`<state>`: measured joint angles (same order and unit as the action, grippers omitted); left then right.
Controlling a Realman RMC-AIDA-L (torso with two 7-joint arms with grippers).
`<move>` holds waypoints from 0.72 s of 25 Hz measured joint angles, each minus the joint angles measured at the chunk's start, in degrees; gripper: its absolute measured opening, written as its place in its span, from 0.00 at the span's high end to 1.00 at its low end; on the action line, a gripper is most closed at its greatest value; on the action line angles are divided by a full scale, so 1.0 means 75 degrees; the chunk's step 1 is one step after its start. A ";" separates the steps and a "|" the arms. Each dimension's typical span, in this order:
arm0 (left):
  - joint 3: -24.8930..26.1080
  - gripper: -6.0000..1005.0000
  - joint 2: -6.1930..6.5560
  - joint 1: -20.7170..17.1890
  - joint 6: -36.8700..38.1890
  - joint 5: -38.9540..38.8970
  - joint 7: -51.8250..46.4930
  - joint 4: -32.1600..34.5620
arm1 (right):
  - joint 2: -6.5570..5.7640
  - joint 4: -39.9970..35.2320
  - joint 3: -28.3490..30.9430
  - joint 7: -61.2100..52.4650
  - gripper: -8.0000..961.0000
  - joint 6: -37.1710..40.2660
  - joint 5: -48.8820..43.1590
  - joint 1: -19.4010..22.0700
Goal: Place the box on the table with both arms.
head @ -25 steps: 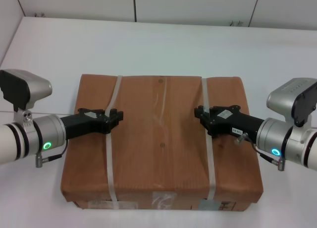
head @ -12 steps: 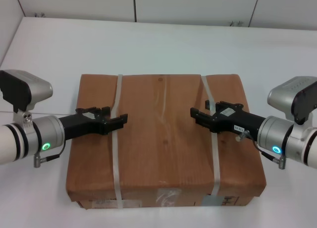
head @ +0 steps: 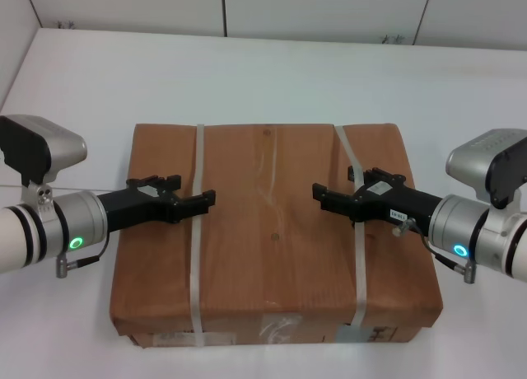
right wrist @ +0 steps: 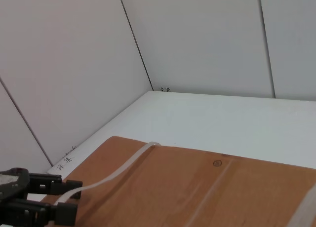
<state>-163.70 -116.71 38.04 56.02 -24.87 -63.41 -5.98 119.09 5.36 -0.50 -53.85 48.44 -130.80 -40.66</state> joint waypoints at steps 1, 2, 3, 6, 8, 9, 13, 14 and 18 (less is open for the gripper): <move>-0.0003 0.23 0.0000 0.0000 0.0038 0.0000 -0.0008 0.0000 | 0.0000 -0.0006 0.0000 -0.0024 0.09 0.0007 0.0000 0.0012; -0.0003 0.23 0.0000 0.0000 0.0105 0.0000 -0.0025 0.0000 | 0.0001 -0.0017 0.0015 -0.0059 0.09 0.0014 0.0000 0.0029; 0.0003 0.22 0.0000 0.0000 0.0153 0.0000 -0.0034 0.0000 | 0.0000 -0.0027 0.0037 -0.0089 0.09 0.0022 0.0000 0.0044; 0.0031 0.21 0.0014 -0.0004 0.0292 0.0000 -0.0062 0.0000 | 0.0001 -0.0058 0.0302 -0.0128 0.09 0.0037 -0.0001 0.0224; 0.0032 0.21 0.0021 -0.0008 0.0338 0.0000 -0.0082 0.0000 | 0.0001 -0.0067 0.0369 -0.0128 0.09 0.0039 -0.0002 0.0274; 0.0032 0.21 0.0027 -0.0016 0.0385 0.0000 -0.0091 -0.0003 | 0.0001 -0.0073 0.0425 -0.0126 0.09 0.0039 -0.0003 0.0309; 0.0042 0.21 0.0049 -0.0101 0.0856 -0.0130 -0.0114 -0.0073 | -0.0008 -0.0171 0.0547 -0.0126 0.09 0.0151 -0.0005 0.0406; 0.0043 0.21 0.0058 -0.0131 0.1040 -0.0218 -0.0095 -0.0094 | -0.0009 -0.0218 0.0595 -0.0132 0.09 0.0266 -0.0003 0.0452; 0.0042 0.21 0.0122 -0.0240 0.1759 -0.0519 0.0165 -0.0116 | -0.0004 -0.0471 0.0996 -0.0042 0.09 0.1250 -0.0007 0.0803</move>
<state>-163.38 -115.80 36.24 69.21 -28.77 -62.17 -6.85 119.05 1.82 6.97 -54.17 57.82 -130.85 -34.64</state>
